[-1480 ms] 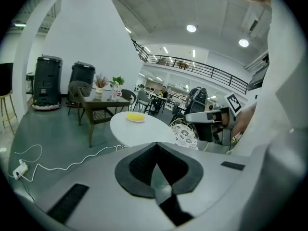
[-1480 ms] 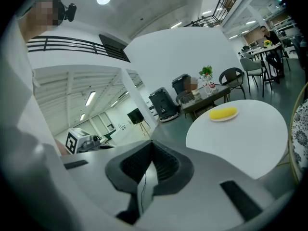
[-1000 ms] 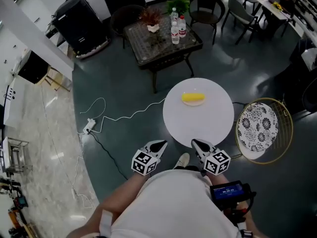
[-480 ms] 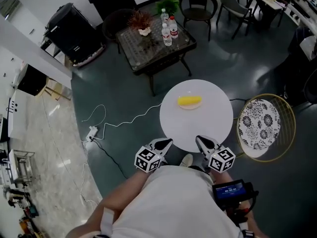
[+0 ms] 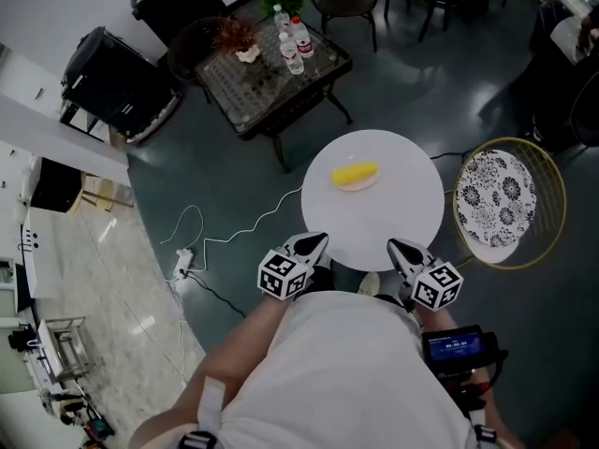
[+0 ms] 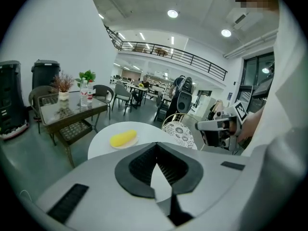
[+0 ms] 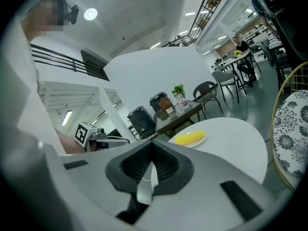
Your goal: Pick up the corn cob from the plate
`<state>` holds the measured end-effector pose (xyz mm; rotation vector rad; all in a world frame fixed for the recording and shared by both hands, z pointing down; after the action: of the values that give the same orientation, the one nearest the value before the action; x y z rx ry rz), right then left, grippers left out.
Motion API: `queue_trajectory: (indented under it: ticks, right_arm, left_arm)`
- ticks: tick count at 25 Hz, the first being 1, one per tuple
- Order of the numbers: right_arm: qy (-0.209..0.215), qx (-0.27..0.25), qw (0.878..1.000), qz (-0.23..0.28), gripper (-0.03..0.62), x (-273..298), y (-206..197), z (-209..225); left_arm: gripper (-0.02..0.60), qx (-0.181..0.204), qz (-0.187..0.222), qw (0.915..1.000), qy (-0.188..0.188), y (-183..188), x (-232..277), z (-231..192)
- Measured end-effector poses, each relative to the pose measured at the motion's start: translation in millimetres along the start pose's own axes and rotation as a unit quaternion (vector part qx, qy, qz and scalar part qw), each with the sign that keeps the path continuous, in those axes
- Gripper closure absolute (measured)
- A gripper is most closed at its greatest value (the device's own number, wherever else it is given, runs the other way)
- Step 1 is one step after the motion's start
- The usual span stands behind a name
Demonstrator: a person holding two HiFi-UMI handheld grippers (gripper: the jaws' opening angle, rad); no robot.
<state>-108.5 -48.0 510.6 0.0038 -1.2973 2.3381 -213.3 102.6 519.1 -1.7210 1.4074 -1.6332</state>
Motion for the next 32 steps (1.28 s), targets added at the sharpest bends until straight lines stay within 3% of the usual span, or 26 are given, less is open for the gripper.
queue_trajectory:
  ticks: [7,14,24,32]
  right_arm:
    - [-0.059,0.016,0.998,0.027,0.586,11,16,15]
    - [-0.115,0.034,0.992,0.049,0.586,23,22,27]
    - [-0.189,0.058,0.977,0.079,0.586,36,22,34]
    - [-0.255,0.089,0.957,0.107,0.586,17,12,43]
  left_arm:
    - [0.574,0.03,-0.018,0.9979,-0.055,24,31,-21]
    - [0.574,0.065,-0.046,0.9899,-0.117,38,69,-38]
    - [0.574,0.109,-0.097,0.974,-0.173,44,113,-68]
    - [0.574,0.148,-0.146,0.9552,-0.211,41,151,-71]
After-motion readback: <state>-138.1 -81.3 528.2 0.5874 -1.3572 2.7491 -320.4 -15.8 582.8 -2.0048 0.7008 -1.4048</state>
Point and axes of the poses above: the fingertips, and each gripper's own axes: x forward along the fingers, z to its right, y out of its top, the point moved 2 cm from there along -x, backward along the fingers, and after that the axes turned 4 degrees about y, right-handed, at the moved point
